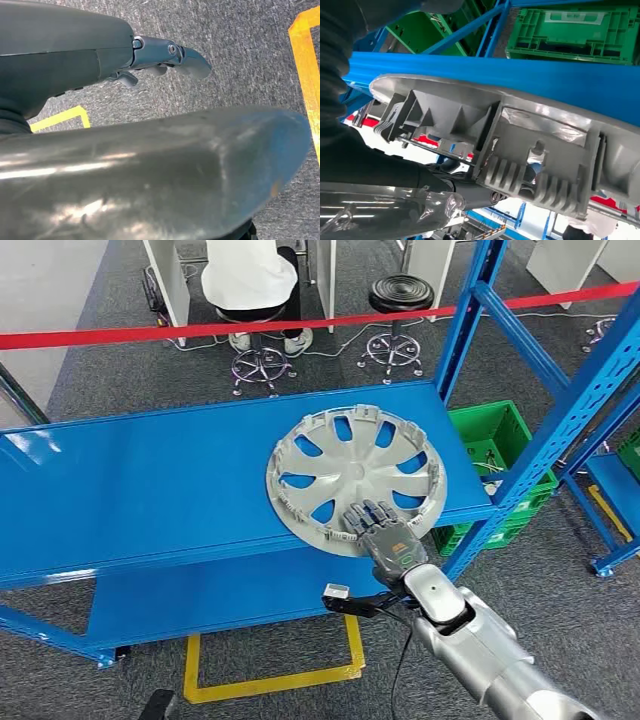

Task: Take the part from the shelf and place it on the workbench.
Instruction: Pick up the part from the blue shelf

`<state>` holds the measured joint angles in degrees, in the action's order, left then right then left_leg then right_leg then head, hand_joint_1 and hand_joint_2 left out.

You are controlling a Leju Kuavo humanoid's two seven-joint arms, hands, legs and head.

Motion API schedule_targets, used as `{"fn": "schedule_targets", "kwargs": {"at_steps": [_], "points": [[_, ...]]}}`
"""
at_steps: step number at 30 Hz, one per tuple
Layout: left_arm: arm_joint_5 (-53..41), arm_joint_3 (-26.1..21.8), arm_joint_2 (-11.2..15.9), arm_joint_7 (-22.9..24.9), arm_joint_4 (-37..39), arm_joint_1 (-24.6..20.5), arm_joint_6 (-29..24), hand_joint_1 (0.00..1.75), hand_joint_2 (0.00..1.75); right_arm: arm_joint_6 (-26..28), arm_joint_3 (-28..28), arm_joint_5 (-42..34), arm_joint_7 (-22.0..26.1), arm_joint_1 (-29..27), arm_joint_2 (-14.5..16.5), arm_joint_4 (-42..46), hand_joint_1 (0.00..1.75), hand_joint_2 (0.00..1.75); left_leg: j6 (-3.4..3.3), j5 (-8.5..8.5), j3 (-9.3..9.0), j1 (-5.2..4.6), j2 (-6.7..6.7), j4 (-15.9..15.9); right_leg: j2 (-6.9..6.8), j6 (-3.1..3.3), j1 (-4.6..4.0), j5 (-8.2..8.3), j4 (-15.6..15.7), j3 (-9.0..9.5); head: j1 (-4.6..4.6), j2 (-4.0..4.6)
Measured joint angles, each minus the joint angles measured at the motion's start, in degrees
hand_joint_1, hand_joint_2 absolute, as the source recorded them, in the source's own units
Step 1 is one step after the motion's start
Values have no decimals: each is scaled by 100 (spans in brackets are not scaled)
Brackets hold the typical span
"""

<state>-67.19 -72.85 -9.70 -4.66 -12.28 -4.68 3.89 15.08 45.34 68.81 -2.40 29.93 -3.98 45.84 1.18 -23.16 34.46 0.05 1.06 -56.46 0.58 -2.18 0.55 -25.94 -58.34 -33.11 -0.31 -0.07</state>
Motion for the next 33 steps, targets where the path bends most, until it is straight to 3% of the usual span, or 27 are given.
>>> {"fn": "schedule_targets", "kwargs": {"at_steps": [4,8,9,11,13,15,24,30,33], "points": [[-2,1,0,0,0,-1,3,0,0,27,6,19,-23,33,40,-103,0,175,0,0,0,0,0,0,1,0,0,0,0,0,-1,0],[-44,19,-2,0,0,0,5,0,0,148,26,153,-129,118,80,-314,175,175,0,0,-2,0,0,0,0,0,1,0,0,0,-1,0],[-64,28,-3,4,0,2,5,0,0,216,27,175,-148,131,85,-367,167,175,0,0,-2,0,0,0,0,0,1,0,1,0,-1,0],[-99,48,-11,26,1,8,4,0,0,372,20,197,-170,139,84,-451,103,175,0,1,-2,0,0,0,0,1,1,1,1,0,-1,0],[-127,66,-30,62,4,13,10,0,0,520,-15,190,-196,123,83,-506,111,175,0,1,-2,0,0,0,0,2,1,2,1,0,-1,0],[-90,83,-58,84,9,17,16,0,0,650,-80,187,-234,86,83,-542,175,175,1,2,-2,0,0,0,0,2,1,3,1,0,-1,0],[-33,81,-101,-43,15,24,38,0,0,982,-339,407,-288,-99,78,-608,175,175,1,1,-2,0,0,0,0,3,1,2,1,-3,-1,0],[-111,94,-88,-269,15,37,199,0,0,1301,-674,259,-33,-280,62,-449,175,175,1,1,-2,0,0,0,0,3,1,2,1,-2,-1,0],[-114,98,-82,-418,15,46,254,0,131,1383,-896,90,121,-424,45,-134,175,175,1,1,-2,0,0,0,-1,3,1,2,1,-2,0,0]]}}
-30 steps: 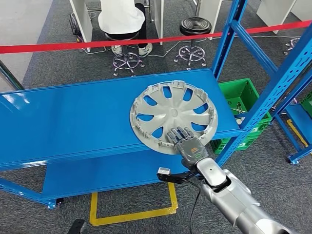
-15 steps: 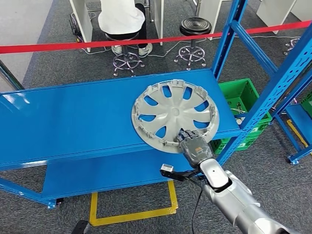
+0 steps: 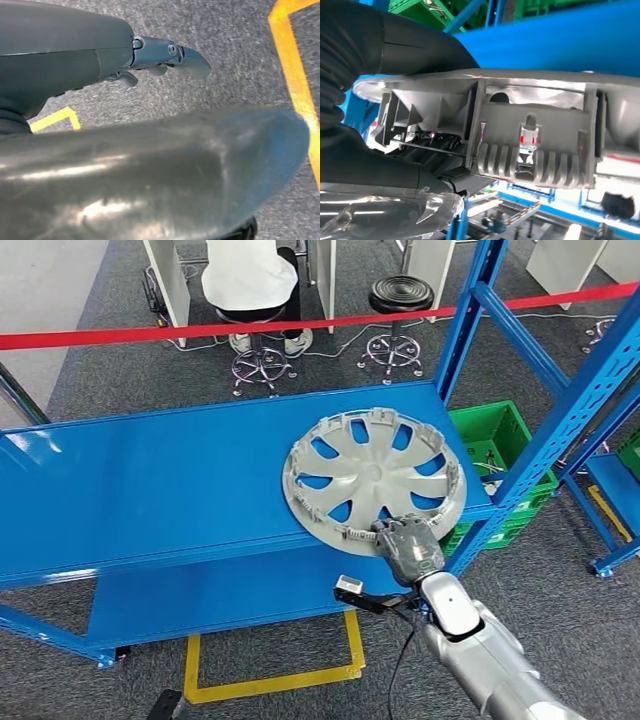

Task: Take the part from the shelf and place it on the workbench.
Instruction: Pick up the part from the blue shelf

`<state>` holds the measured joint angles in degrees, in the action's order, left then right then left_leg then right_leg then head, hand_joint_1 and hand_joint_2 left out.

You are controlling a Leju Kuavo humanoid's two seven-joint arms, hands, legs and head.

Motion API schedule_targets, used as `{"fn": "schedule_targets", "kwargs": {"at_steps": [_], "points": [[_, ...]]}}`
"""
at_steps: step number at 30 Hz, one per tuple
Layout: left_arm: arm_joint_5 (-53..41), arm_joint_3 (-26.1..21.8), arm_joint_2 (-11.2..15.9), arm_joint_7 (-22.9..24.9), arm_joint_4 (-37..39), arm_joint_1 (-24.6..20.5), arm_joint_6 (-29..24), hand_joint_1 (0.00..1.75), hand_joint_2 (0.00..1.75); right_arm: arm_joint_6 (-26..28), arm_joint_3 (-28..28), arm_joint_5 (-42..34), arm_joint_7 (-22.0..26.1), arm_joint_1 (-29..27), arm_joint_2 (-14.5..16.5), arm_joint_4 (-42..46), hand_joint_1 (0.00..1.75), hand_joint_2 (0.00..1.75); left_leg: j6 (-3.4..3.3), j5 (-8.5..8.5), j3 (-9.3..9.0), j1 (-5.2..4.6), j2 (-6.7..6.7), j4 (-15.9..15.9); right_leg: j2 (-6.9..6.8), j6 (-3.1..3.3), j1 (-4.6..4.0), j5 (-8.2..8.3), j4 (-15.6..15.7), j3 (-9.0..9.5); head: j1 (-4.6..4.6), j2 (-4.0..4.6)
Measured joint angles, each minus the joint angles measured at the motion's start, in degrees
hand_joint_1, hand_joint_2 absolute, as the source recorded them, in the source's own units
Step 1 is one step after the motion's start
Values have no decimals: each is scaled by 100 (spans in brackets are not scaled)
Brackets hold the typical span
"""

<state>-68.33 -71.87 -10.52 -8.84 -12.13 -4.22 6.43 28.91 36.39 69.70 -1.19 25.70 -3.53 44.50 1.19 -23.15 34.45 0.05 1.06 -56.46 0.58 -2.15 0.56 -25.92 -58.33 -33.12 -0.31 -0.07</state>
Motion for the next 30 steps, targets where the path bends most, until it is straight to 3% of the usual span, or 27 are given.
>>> {"fn": "schedule_targets", "kwargs": {"at_steps": [1,5,11,18,22,26,30], "points": [[-1,2,2,-53,0,5,3,0,175,1,-80,-102,89,-72,-11,155,175,175,0,0,1,0,0,0,0,0,0,0,0,0,0,0],[-27,8,19,-254,0,32,160,0,175,-293,-361,-975,668,-472,-52,1084,175,175,1,-1,5,0,0,0,5,0,0,0,0,-6,-1,0],[-65,46,49,-642,14,56,1048,0,175,-900,-449,-2271,1425,-748,-68,2317,175,175,4,-3,9,2,-2,0,9,2,-2,-2,0,-14,-1,0],[28,75,59,-744,19,87,1195,0,175,-1286,-423,-2930,1639,-891,-115,3135,175,175,4,-3,15,2,-2,0,6,4,-2,-3,-1,-17,-1,0],[275,66,62,-1033,20,91,1262,0,175,-2148,-429,-4540,1946,-967,-201,3707,175,175,4,-3,15,1,-4,0,13,4,-1,-2,0,-22,-2,0],[404,55,69,-1815,20,98,1306,0,175,-2694,-499,-5923,2168,-1333,-336,4568,175,175,4,-4,24,1,5,0,-10,5,-1,-7,0,-25,-2,0],[489,35,96,-2132,20,119,1476,0,175,-3587,-926,-7991,2224,-1806,-521,5402,175,175,4,-8,31,1,5,0,-5,7,-1,-10,0,-33,-1,0]]}}
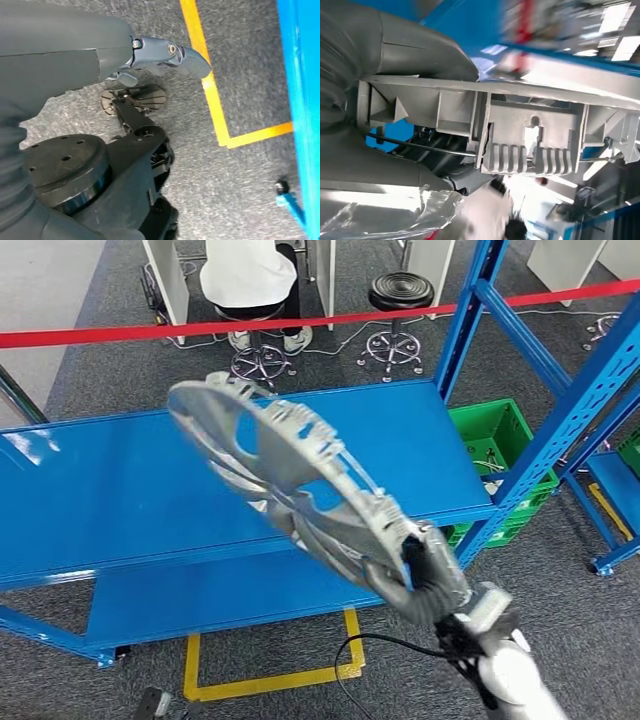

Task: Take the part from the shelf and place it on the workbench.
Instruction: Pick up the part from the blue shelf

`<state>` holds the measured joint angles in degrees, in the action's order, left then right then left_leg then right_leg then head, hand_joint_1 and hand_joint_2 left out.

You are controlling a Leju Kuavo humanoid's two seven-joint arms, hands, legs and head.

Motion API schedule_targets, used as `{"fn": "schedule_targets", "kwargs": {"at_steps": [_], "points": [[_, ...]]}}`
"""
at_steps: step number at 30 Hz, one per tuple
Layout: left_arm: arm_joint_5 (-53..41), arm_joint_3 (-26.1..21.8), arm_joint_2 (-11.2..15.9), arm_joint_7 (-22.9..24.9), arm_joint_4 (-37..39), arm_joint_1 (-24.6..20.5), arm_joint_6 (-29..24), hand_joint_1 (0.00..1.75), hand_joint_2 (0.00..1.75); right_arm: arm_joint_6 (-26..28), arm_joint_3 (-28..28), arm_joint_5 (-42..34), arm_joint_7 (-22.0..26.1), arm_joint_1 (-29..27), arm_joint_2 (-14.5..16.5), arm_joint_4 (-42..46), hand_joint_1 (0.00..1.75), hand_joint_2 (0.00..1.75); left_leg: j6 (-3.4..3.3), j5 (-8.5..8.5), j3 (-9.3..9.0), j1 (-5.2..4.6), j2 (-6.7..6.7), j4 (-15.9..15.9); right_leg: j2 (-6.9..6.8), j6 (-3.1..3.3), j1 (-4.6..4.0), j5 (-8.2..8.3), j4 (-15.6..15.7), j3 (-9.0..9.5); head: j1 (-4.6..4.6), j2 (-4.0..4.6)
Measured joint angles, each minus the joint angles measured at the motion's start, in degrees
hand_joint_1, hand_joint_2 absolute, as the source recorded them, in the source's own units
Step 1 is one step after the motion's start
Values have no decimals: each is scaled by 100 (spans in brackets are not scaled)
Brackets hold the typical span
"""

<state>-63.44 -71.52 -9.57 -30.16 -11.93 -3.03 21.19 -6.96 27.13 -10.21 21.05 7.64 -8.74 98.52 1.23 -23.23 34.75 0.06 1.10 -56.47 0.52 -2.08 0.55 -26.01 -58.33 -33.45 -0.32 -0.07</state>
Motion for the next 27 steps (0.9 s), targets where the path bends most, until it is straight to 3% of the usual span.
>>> {"fn": "schedule_targets", "kwargs": {"at_steps": [4,9,11,13,14,15,16,19,21,24,25,27], "points": [[273,-116,18,195,0,10,5,0,175,-692,-813,-1460,93,-710,-73,750,175,175,-27,-21,3,-7,3,-9,-7,-15,9,-6,14,7,-1,0],[527,-376,21,542,0,44,-162,0,175,-1059,-1946,-1758,168,-1643,-54,1333,175,175,-132,-15,-64,10,-3,85,-4,-95,24,-33,47,35,2,0],[550,-438,12,570,0,37,-171,0,175,-1107,-2204,-1767,176,-1853,-51,1465,175,175,-160,16,-131,50,-20,162,-6,-123,22,-291,-341,-128,17,0],[565,-487,12,592,0,26,-174,0,175,-1152,-2374,-1769,179,-1981,-41,1554,175,175,-171,17,-149,54,-45,159,-8,-163,37,-697,-1114,-465,28,0],[584,-510,11,618,1,21,-183,0,175,-1161,-2442,-1768,180,-2037,-33,1587,175,175,-169,18,-151,58,-54,153,-8,-185,51,-808,-1421,-603,30,0],[614,-538,8,657,1,17,-203,0,175,-1159,-2505,-1767,182,-2100,-21,1611,175,175,-157,18,-151,68,-58,144,-9,-209,67,-810,-1544,-653,30,0],[654,-572,2,706,1,14,-238,0,175,-1152,-2580,-1770,193,-2177,-4,1639,175,175,-138,11,-149,87,-52,132,-12,-236,86,-699,-1439,-589,31,0],[742,-690,-1,852,2,24,-403,0,175,-1211,-2939,-1810,296,-2488,118,1777,175,175,-5,-44,-132,146,-10,39,-5,-332,152,-228,-370,16,42,0],[741,-745,11,913,4,42,-479,0,175,-1375,-3250,-1854,367,-2687,266,1874,175,175,96,-55,-114,127,19,-30,34,-268,164,-179,-119,167,48,0],[752,-783,7,947,7,67,-467,0,175,-1652,-3647,-1884,353,-2854,503,1977,175,175,189,-66,-69,126,20,-73,62,-74,159,-148,-194,64,40,0],[788,-802,8,931,7,66,-428,0,175,-1737,-3754,-1872,323,-2876,581,2004,175,175,206,-186,-17,131,3,-175,59,-17,157,-122,-197,24,34,0],[864,-850,-2,876,7,50,-351,0,175,-1860,-3947,-1822,257,-2899,727,2043,175,175,225,-651,209,133,-30,-750,40,80,138,-51,-194,-70,14,0]]}}
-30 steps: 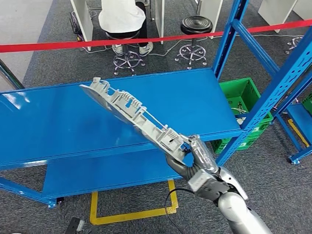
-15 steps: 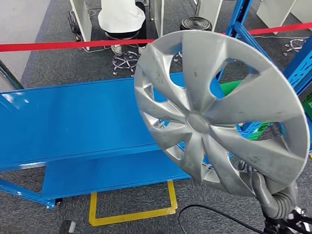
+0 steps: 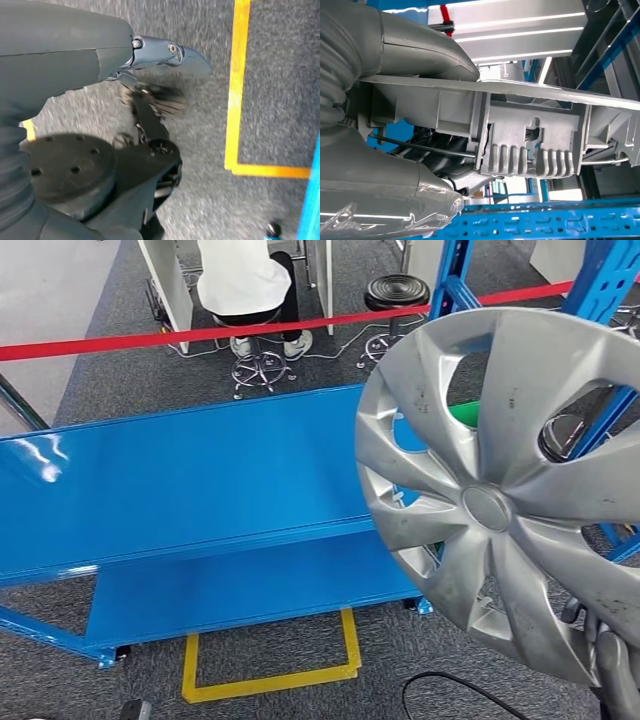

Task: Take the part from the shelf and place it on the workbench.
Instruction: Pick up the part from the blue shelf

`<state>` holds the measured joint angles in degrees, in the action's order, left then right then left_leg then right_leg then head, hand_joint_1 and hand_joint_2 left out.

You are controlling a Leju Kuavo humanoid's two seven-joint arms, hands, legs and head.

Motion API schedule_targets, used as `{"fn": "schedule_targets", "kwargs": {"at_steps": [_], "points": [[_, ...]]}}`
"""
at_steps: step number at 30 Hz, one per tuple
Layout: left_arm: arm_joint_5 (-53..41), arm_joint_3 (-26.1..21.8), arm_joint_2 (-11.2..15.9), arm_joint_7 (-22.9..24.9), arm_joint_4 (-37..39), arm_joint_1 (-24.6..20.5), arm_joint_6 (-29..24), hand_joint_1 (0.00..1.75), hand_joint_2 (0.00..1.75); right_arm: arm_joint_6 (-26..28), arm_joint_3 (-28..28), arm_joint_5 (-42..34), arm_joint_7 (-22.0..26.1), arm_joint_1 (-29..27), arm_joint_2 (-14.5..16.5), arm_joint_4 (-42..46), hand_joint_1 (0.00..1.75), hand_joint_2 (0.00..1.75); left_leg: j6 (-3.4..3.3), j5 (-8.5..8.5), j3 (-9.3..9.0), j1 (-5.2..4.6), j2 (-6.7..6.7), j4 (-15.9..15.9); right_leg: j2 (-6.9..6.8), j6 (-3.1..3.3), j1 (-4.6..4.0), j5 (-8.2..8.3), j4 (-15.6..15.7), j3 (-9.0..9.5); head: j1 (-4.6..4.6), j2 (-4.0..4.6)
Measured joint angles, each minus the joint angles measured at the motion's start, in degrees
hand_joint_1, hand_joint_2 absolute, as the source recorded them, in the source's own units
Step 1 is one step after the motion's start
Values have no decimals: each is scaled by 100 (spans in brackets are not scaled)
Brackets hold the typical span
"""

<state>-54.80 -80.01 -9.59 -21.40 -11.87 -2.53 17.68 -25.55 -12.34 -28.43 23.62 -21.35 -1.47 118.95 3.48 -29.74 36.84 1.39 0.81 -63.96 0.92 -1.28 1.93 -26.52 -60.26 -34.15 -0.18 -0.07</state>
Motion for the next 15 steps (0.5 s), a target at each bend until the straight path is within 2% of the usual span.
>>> {"fn": "schedule_targets", "kwargs": {"at_steps": [1,2,3,4,5,7,8,9,10,12,13,14,15], "points": [[16,-20,-5,-26,0,-10,21,0,175,-38,-99,22,-29,-12,68,9,175,175,0,-255,143,-4,-3,-410,-13,33,-20,39,0,-55,-6,0],[19,-34,-9,-38,0,-18,29,0,175,-59,-189,32,-51,-24,125,11,175,175,-6,-434,249,-11,-3,-761,-27,54,-42,79,0,-112,-9,0],[14,-45,-9,-43,0,-21,32,0,175,-71,-281,34,-69,-35,177,11,175,175,-24,-501,277,-22,-4,-960,-37,63,-63,121,0,-170,-8,0],[8,-53,-8,-44,0,-23,32,0,175,-80,-363,29,-81,-43,219,11,175,175,-53,-453,199,-38,-4,-951,-42,66,-82,165,-1,-227,-7,0],[5,-59,-7,-44,0,-24,31,0,175,-85,-437,20,-91,-48,252,11,175,175,-93,-322,18,-59,-4,-742,-43,62,-97,209,-1,-281,-7,0],[0,-63,-5,-44,0,-45,33,0,175,-93,-576,-12,-115,-55,316,11,175,175,-193,-89,-551,-115,-4,45,-38,32,-122,303,-3,-374,-8,0],[-3,-64,-7,-41,0,-62,29,0,175,-96,-644,-36,-133,-60,343,11,175,175,-224,-47,-784,-139,-5,395,-39,7,-130,354,0,-403,-5,-1],[-10,-65,-8,-35,0,-77,12,0,175,-97,-715,-62,-150,-65,372,11,175,175,-246,-48,-930,-161,-5,639,-42,-23,-133,404,9,-420,-4,-1],[-18,-65,-10,-18,0,-85,-15,0,175,-97,-791,-88,-164,-71,406,11,175,175,-261,-58,-978,-179,-4,754,-46,-57,-132,456,29,-427,-11,-1],[-35,-65,-19,17,1,-70,-78,0,175,-102,-949,-127,-177,-84,471,12,175,175,-311,35,-919,-180,-14,796,-49,-126,-117,525,70,-438,-23,-1],[-39,-66,-21,31,1,-61,-98,0,175,-105,-1025,-140,-177,-93,499,13,175,175,-354,97,-879,-173,-26,812,-50,-153,-113,446,27,-471,-20,-1],[-44,-68,-23,35,2,-54,-108,0,175,-107,-1092,-150,-176,-101,517,13,175,175,-392,165,-829,-161,-39,829,-52,-178,-112,255,-128,-530,-7,0],[-48,-69,-25,36,2,-52,-114,0,175,-107,-1148,-156,-177,-107,533,13,175,175,-419,226,-767,-154,-53,834,-54,-196,-109,-23,-402,-613,4,0]]}}
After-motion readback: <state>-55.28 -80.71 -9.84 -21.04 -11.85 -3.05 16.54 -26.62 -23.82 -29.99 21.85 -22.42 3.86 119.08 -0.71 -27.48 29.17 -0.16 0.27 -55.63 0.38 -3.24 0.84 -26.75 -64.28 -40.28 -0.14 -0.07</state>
